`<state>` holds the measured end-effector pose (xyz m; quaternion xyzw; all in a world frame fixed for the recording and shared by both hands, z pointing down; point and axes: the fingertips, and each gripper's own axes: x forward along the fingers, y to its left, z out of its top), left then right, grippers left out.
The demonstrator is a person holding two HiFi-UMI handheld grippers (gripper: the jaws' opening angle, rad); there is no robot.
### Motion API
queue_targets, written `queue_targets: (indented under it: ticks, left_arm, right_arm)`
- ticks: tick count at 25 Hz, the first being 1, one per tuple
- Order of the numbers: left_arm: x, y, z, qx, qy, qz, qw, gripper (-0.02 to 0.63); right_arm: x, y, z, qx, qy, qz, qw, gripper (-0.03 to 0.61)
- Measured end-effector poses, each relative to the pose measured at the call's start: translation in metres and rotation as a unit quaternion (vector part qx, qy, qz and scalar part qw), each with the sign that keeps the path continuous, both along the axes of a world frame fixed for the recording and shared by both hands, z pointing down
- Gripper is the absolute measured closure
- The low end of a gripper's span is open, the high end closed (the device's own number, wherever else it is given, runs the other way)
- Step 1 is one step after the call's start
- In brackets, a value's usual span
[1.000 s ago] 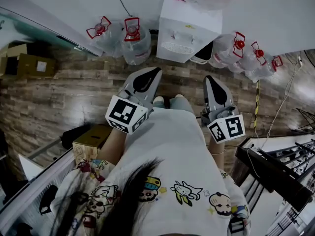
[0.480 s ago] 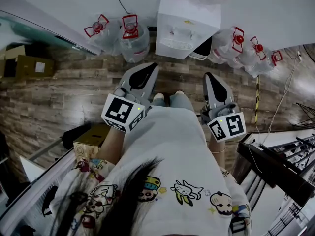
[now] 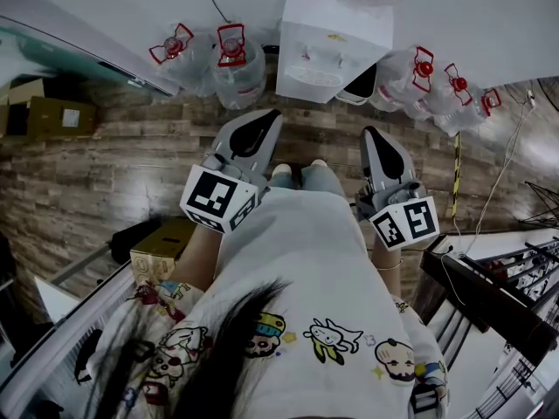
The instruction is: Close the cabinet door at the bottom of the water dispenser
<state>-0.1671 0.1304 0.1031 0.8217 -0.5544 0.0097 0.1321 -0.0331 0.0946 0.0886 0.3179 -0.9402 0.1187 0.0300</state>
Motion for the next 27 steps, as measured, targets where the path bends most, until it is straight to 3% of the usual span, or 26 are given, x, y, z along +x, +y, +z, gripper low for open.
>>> queue_targets:
  ticks: [27]
  left_arm:
    - [0.0006, 0.0025, 0.0006, 0.0, -0.001, -0.002, 1.0, 0.615]
  right_arm:
    - [0.0071, 0.0049, -0.0029, 0.0, -0.01, 0.012, 1.0, 0.568]
